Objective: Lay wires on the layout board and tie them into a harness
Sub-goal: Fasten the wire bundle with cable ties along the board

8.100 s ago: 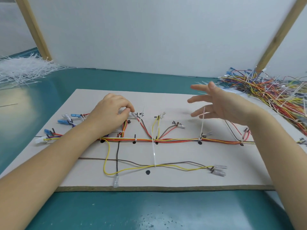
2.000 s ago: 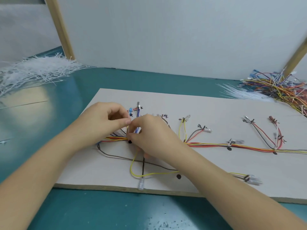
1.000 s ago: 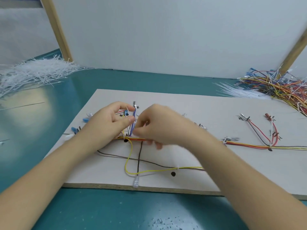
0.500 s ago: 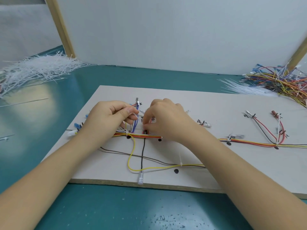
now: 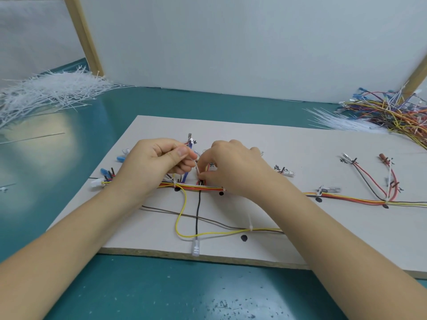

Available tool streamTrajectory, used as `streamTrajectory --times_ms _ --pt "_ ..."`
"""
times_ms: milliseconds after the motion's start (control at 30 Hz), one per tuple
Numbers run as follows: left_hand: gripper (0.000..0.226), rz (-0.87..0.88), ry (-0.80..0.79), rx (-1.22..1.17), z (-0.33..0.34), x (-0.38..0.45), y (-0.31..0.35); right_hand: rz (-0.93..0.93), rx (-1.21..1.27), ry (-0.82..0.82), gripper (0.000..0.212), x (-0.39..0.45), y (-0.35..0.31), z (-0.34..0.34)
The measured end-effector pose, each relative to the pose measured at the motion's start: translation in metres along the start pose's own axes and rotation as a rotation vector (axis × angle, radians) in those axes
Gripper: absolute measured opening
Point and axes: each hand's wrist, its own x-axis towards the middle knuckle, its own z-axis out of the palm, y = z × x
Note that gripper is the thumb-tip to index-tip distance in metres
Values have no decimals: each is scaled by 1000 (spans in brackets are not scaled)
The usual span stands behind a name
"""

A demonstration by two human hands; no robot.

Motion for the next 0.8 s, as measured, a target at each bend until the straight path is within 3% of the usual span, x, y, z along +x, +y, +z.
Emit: streamTrajectory --times_ms 100,200,300,400,500,633,733,800 --pt "32 -35 -7 -9 1 2 1 -6 -21 41 10 -5 -2 2" --pt "30 -66 -3 16 0 1 3 -64 -120 101 21 -10 -1 3" --pt "14 -35 28 63 2 -3 6 -96 17 247 62 -20 1 -6" --pt "28 190 187 354 4 -10 13 -28 201 460 82 -36 7 -16" --pt "35 434 213 701 10 -20 20 60 53 411 65 -51 21 -11" --pt "56 289 61 789 26 -26 18 43 -15 218 20 -60 26 10" --pt "61 237 -6 829 34 -28 13 38 14 252 16 -58 24 17" --pt "45 253 -7 805 37 -29 13 40 30 285 16 -58 25 16"
